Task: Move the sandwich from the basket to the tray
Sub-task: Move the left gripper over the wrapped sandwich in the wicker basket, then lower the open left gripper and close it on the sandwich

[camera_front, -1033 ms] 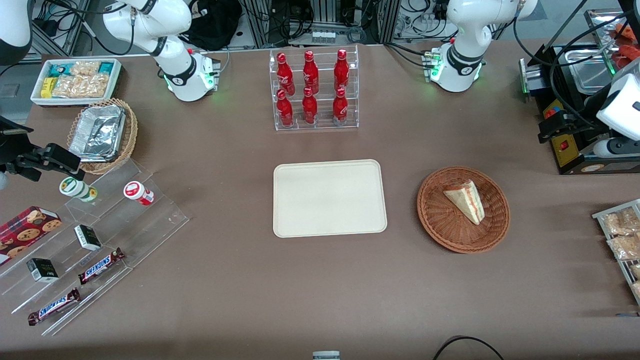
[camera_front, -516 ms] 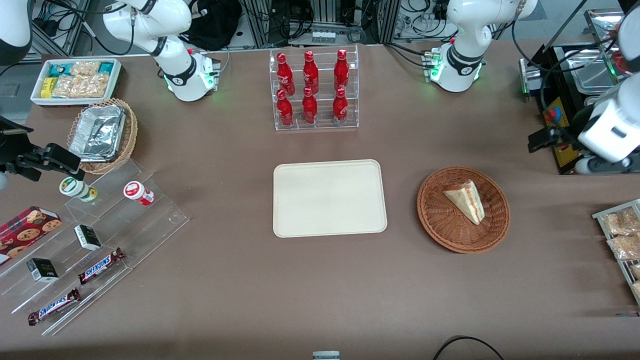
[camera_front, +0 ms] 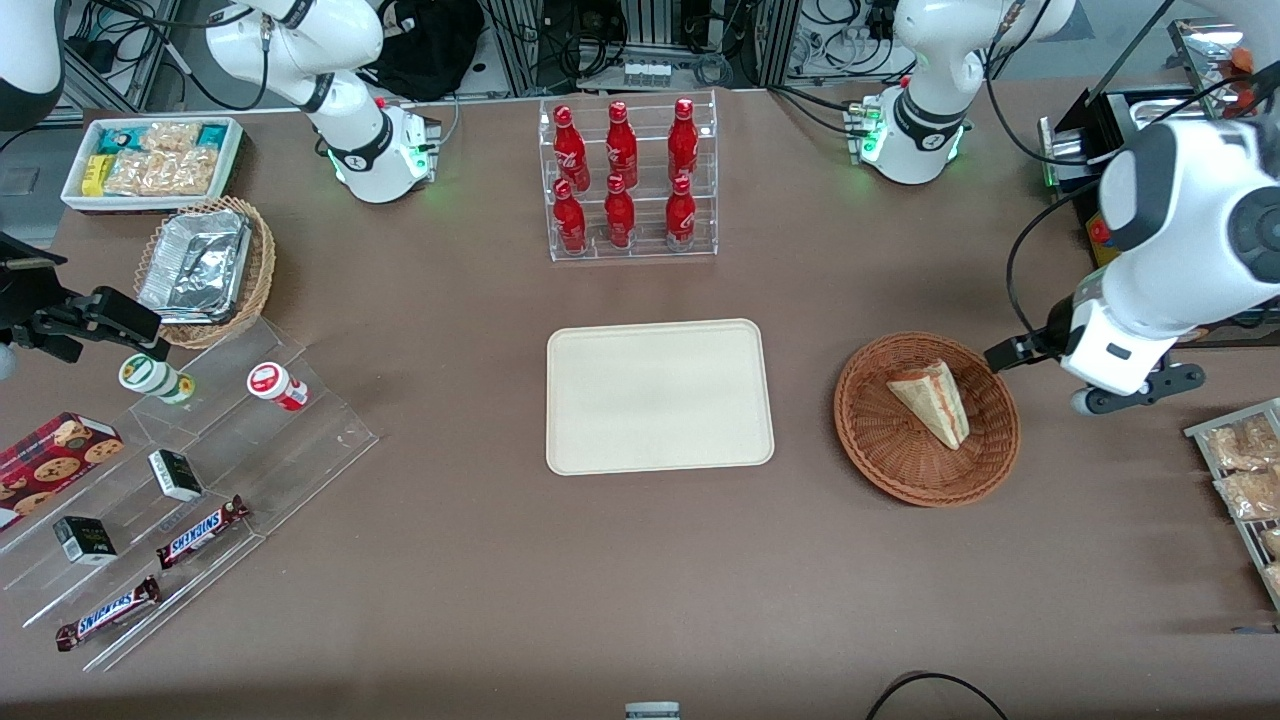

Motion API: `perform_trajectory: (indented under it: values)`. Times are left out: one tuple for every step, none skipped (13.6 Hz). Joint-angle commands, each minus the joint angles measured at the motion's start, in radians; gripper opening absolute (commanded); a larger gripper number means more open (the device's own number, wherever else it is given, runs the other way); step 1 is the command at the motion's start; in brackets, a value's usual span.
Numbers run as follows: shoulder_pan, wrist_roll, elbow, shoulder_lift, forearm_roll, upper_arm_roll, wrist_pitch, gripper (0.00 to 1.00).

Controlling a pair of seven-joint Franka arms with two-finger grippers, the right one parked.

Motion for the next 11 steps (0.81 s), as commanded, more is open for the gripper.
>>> perform_trajectory:
  values:
    - [-0.007, -0.153, -0.102, -0.034, -0.003, -0.001, 0.096, 1.0]
    - [-0.007, -0.207, -0.127, -0.031, -0.003, -0.011, 0.125, 1.0]
    - [-0.007, -0.237, -0.154, -0.03, -0.003, -0.015, 0.167, 1.0]
    - [-0.007, -0.261, -0.186, -0.03, -0.003, -0.016, 0.2, 1.0]
    - [-0.007, -0.287, -0.212, -0.027, -0.003, -0.018, 0.233, 1.0]
    - [-0.009, -0.304, -0.237, -0.022, -0.001, -0.019, 0.266, 1.0]
    - [-0.012, -0.304, -0.256, -0.01, -0.003, -0.019, 0.282, 1.0]
    - [-0.014, -0.305, -0.272, 0.008, -0.003, -0.021, 0.311, 1.0]
    - [-0.012, -0.307, -0.292, 0.019, -0.003, -0.03, 0.351, 1.0]
    - [-0.012, -0.319, -0.296, 0.037, -0.004, -0.031, 0.374, 1.0]
    - [-0.014, -0.333, -0.294, 0.054, -0.004, -0.039, 0.386, 1.0]
